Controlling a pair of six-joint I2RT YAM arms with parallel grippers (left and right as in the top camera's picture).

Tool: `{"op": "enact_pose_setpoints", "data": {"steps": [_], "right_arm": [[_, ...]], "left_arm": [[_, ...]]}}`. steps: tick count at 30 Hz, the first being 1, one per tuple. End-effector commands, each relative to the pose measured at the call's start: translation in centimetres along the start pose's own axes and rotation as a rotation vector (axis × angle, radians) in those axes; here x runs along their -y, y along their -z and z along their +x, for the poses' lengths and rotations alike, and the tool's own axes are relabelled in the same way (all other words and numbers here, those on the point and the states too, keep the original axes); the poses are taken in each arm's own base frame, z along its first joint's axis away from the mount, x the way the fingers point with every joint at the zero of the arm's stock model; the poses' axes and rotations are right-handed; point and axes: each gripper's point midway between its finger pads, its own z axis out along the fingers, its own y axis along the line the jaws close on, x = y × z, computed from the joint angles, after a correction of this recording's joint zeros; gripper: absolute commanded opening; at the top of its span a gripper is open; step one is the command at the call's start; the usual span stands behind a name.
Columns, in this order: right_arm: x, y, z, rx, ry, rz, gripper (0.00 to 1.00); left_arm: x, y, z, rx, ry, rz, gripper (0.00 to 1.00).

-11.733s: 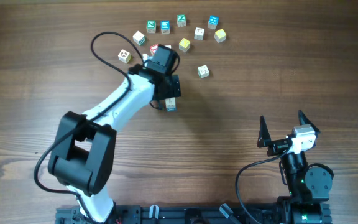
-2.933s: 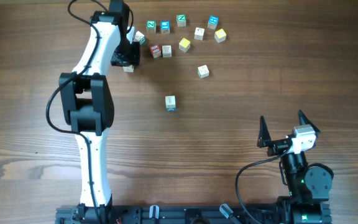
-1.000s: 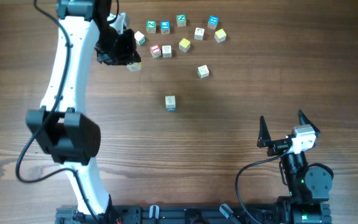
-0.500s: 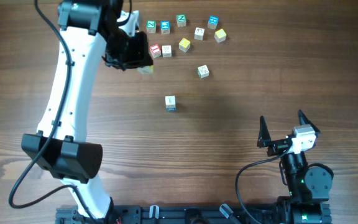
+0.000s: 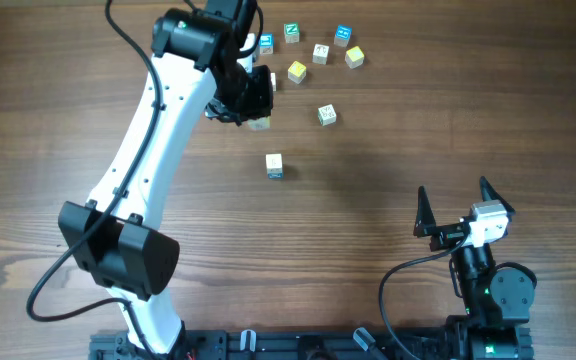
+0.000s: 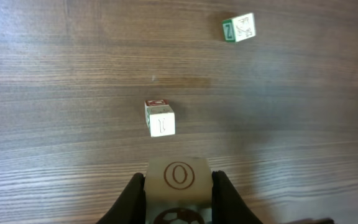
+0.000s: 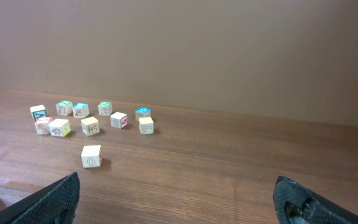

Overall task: Form a tower
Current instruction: 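Lift the soccer ball block and carry it toward the stack, then align the held soccer ball block above the I block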

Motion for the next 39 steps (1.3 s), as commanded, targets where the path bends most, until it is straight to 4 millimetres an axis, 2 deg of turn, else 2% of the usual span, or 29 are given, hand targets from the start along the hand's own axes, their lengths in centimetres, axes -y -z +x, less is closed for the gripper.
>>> {"op": "enact_pose_setpoints", "data": {"steps": [1, 27, 39], "right_arm": [[-0.1, 0.0, -0.3, 0.012, -0.013, -0.007, 1.0], [-0.1, 0.0, -0.3, 0.012, -0.013, -0.007, 1.0], [-0.1, 0.0, -0.3, 0.012, -0.013, -0.007, 1.0]], "left_arm": [[-0.4, -0.9, 0.4, -0.008, 0.02, -0.018, 0.04], [-0.5, -1.3, 0.5, -0.013, 0.02, -0.02, 0.04], [0.6, -1.6, 1.2, -0.024, -0.01, -0.018, 0.04]]}}
